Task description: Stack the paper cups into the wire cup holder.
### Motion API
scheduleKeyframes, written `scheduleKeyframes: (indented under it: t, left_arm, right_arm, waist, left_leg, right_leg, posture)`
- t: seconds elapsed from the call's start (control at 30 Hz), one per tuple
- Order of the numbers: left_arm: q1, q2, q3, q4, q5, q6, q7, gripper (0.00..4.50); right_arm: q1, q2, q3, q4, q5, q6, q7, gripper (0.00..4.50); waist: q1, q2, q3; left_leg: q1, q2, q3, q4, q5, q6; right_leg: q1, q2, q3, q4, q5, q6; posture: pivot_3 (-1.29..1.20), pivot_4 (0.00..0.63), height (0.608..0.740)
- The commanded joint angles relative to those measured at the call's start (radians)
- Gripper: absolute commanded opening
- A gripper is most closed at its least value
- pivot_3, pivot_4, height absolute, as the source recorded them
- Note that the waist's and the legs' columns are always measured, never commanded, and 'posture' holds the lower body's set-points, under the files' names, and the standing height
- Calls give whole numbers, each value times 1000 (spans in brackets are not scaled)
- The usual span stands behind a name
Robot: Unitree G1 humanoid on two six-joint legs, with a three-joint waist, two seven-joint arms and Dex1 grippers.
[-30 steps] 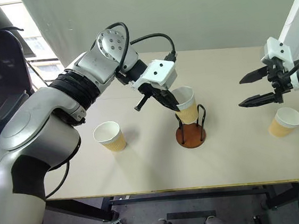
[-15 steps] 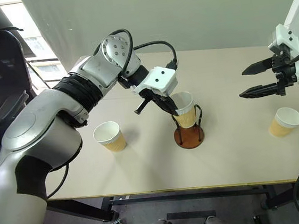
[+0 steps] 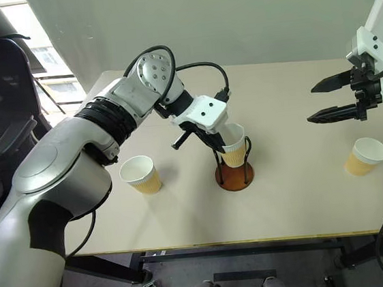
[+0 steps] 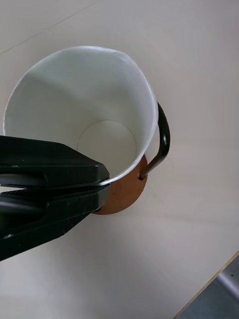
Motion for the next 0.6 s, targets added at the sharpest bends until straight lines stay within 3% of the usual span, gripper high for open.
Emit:
scheduleKeyframes:
  t: [0.03,0.23,0.27,0.4,0.6]
  left_arm:
    - [-8,-5,22,6,6,-22,-36,22]
    - [-13,-23,36,57,88,-65,-36,22]
    - [-14,-31,54,70,100,-70,-36,204]
    - [-14,-42,88,89,140,-116,-36,1314]
    - [-11,-54,135,97,164,-124,-36,3498]
  right_arm:
    - [-9,-24,-43,-29,9,5,-9,4286]
    - [-8,-29,-45,-30,7,5,-14,4286]
    - [-8,-30,-44,-30,6,4,-15,4286]
    - [-8,-30,-41,-28,1,-1,-17,4286]
    - [-7,-31,-39,-28,0,-2,-16,4286]
  waist:
    - [0,0,0]
    - [0,0,0]
    - [0,0,0]
    - [0,0,0]
    - [0,0,0]
  left_leg:
    - [0,0,0,0,0,0]
    - [0,0,0,0,0,0]
    - [0,0,0,0,0,0]
    - [0,0,0,0,0,0]
    - [0,0,0,0,0,0]
  right_leg:
    - [0,0,0,0,0,0]
    - [0,0,0,0,0,0]
    - [0,0,0,0,0,0]
    - [0,0,0,0,0,0]
    - [0,0,0,-1,0,0]
  posture:
    - [0,150,740]
    - [0,150,740]
    - [0,150,740]
    - [0,150,740]
    - [0,150,740]
